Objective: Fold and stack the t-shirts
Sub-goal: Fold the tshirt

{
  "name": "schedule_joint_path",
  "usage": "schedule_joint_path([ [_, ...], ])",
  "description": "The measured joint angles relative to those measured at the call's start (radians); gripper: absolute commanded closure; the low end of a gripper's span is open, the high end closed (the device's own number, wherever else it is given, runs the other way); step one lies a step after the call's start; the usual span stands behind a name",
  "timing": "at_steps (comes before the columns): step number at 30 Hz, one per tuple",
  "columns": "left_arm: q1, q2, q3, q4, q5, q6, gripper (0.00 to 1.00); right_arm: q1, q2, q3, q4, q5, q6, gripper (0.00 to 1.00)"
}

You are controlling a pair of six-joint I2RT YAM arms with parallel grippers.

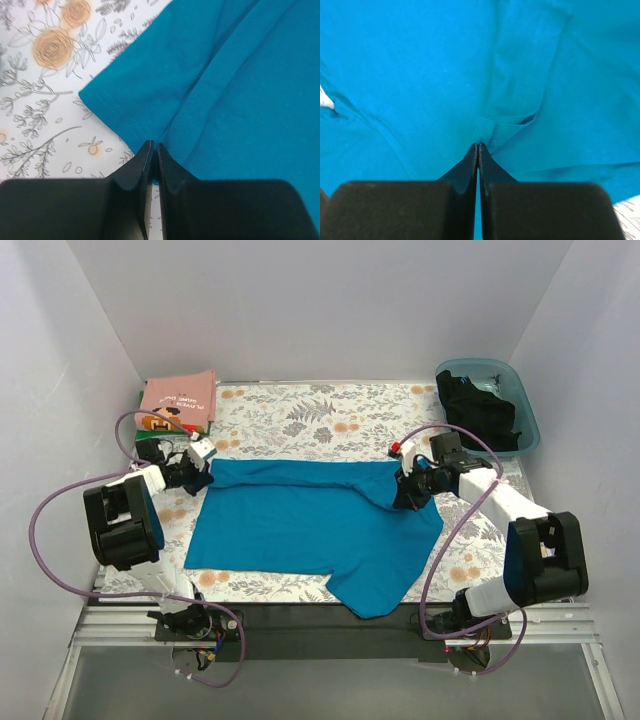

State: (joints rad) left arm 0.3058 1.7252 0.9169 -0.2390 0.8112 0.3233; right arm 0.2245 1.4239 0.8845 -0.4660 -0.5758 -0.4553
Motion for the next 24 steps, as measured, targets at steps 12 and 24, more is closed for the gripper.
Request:
schedule_joint_path([
  [12,0.065,0.008,0.175,-0.412,0.044,0.220,0.66,0.004,0.014,0.108,-0.253,0.052,-0.163,0.42],
  [24,-0.122,-0.008,0.151,-0.253,0.088,-0.025,0.66,0.030,0.329,0.470,-0.206,-0.009,-0.002,0.61],
])
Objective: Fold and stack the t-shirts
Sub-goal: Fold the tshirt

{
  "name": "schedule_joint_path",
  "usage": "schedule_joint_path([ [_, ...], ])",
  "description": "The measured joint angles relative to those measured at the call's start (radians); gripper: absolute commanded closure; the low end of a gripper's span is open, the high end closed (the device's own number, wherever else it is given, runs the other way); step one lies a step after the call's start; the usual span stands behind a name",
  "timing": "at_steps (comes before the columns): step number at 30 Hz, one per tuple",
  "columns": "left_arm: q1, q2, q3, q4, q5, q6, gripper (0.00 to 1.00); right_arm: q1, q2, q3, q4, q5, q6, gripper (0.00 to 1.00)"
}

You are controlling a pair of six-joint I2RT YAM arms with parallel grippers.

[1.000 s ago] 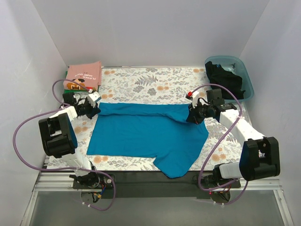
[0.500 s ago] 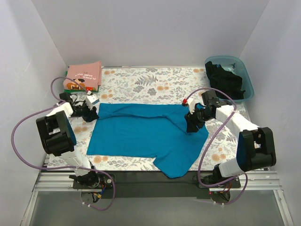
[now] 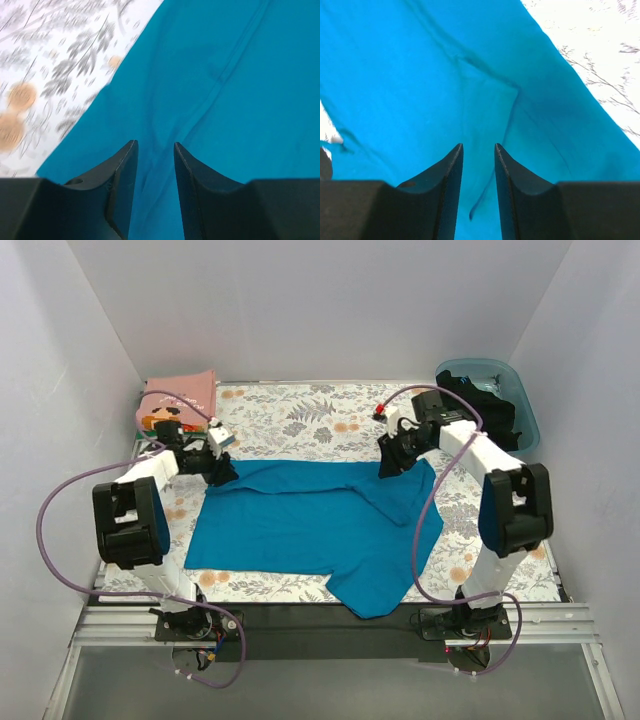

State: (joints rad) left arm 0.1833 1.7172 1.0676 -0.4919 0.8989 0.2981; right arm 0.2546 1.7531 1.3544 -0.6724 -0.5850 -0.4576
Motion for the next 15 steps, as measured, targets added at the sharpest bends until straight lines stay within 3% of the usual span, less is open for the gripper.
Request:
schedule_joint_path([
  [5,-0.126,0.000,-0.014,0.116,-0.021,-0.135,0.65,0.044,0.120,0.047,0.019,0.044,0.071,0.50],
  [15,-0.241,0.002,-0.048,0.201,-0.053,-0.240,0.65,0.079,0.174,0.064,0.048,0.097,0.143,0.39],
])
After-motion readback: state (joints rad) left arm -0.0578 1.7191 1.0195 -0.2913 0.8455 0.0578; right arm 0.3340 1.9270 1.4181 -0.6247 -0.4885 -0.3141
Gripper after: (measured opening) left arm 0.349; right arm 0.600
